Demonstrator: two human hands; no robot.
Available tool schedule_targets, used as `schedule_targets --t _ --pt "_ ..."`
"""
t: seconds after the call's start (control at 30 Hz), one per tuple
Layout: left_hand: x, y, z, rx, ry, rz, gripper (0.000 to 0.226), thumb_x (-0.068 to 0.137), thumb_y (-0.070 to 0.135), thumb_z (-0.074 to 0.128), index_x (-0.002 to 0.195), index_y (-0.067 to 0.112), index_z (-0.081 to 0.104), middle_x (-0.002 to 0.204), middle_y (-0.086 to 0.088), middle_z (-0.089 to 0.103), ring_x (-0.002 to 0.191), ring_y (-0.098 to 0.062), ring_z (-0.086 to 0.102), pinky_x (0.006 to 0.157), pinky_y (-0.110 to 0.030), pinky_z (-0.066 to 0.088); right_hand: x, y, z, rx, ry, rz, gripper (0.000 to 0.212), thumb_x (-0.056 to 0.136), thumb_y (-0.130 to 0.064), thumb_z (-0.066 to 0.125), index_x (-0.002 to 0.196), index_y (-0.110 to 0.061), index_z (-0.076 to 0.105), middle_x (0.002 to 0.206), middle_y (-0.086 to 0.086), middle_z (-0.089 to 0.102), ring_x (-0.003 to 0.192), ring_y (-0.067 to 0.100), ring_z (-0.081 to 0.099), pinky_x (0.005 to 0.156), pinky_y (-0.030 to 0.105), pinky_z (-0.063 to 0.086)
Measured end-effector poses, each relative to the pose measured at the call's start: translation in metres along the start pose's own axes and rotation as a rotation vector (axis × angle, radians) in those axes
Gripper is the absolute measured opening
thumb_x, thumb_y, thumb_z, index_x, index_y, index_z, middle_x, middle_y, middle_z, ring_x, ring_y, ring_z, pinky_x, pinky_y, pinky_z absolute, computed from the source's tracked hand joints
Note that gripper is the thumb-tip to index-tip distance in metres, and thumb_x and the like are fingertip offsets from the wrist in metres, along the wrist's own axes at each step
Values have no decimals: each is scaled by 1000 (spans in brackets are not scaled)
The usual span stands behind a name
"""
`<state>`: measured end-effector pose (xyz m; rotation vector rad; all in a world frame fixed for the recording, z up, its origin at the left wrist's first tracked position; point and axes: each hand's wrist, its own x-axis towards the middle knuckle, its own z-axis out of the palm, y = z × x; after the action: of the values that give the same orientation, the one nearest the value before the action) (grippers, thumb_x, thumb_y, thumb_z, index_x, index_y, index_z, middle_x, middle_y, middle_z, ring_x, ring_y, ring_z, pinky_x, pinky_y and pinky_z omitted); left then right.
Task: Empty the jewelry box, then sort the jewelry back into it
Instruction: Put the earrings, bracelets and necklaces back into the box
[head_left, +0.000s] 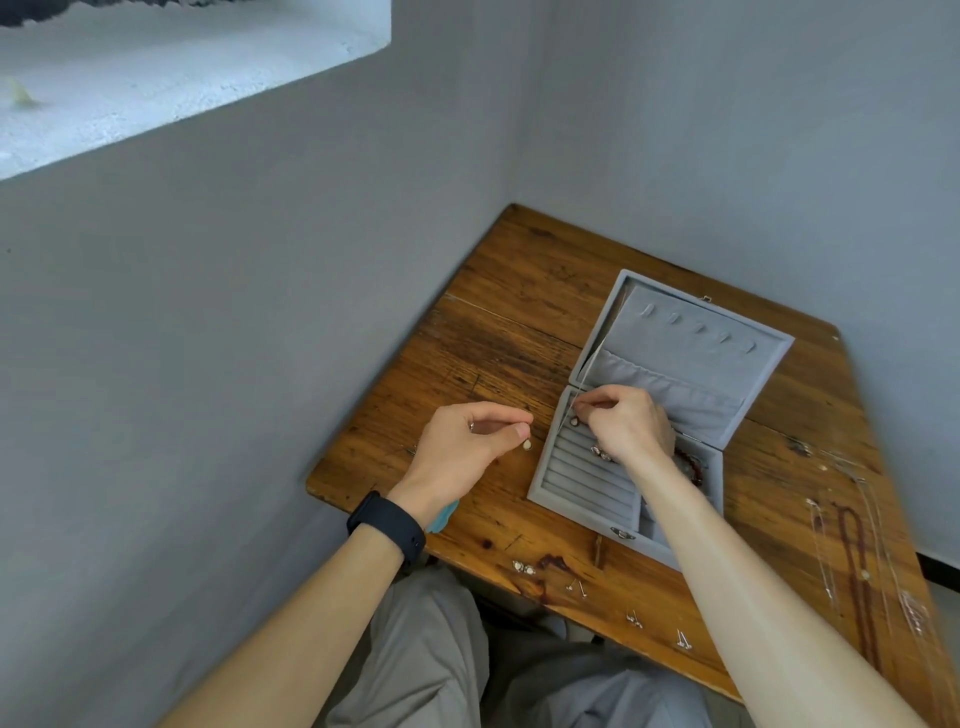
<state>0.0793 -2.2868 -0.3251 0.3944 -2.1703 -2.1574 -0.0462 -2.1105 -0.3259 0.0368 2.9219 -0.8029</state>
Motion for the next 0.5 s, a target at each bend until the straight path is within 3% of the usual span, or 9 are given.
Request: schedule_targets --t 0.23,0.5 --pt "2 0 9 18 -6 23 14 92 20 72 101 28 79 92 11 76 79 -1 64 77 -18 54 -2 1 5 -108 106 -54 6 88 -42 64 83 -44 65 103 -9 73 109 26 59 93 40 49" --pt "4 4 21 73 -21 18 13 93 22 70 99 32 77 93 12 73 82 -5 66 70 -14 51 -7 -4 1 -103 87 -35 15 88 -35 59 99 -41 68 109 -7 70 115 26 52 94 40 39"
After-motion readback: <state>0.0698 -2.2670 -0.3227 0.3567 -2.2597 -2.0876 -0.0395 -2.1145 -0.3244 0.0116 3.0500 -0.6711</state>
